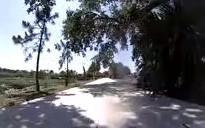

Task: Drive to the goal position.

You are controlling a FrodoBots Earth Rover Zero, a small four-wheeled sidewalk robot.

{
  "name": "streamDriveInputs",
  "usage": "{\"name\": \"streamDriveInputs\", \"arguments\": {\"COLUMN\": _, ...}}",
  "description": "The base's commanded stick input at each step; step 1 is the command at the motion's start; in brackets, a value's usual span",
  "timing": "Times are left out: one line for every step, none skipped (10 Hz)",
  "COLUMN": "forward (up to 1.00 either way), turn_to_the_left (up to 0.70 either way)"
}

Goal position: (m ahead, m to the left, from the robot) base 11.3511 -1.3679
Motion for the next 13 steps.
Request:
{"name": "streamDriveInputs", "arguments": {"forward": 0.7, "turn_to_the_left": 0.0}}
{"name": "streamDriveInputs", "arguments": {"forward": 0.7, "turn_to_the_left": 0.0}}
{"name": "streamDriveInputs", "arguments": {"forward": 0.7, "turn_to_the_left": 0.0}}
{"name": "streamDriveInputs", "arguments": {"forward": 0.7, "turn_to_the_left": 0.0}}
{"name": "streamDriveInputs", "arguments": {"forward": 0.7, "turn_to_the_left": 0.0}}
{"name": "streamDriveInputs", "arguments": {"forward": 0.7, "turn_to_the_left": -0.06}}
{"name": "streamDriveInputs", "arguments": {"forward": 0.7, "turn_to_the_left": -0.14}}
{"name": "streamDriveInputs", "arguments": {"forward": 0.7, "turn_to_the_left": -0.14}}
{"name": "streamDriveInputs", "arguments": {"forward": 0.7, "turn_to_the_left": -0.14}}
{"name": "streamDriveInputs", "arguments": {"forward": 0.7, "turn_to_the_left": -0.14}}
{"name": "streamDriveInputs", "arguments": {"forward": 0.7, "turn_to_the_left": -0.14}}
{"name": "streamDriveInputs", "arguments": {"forward": 0.7, "turn_to_the_left": -0.03}}
{"name": "streamDriveInputs", "arguments": {"forward": 0.7, "turn_to_the_left": 0.0}}
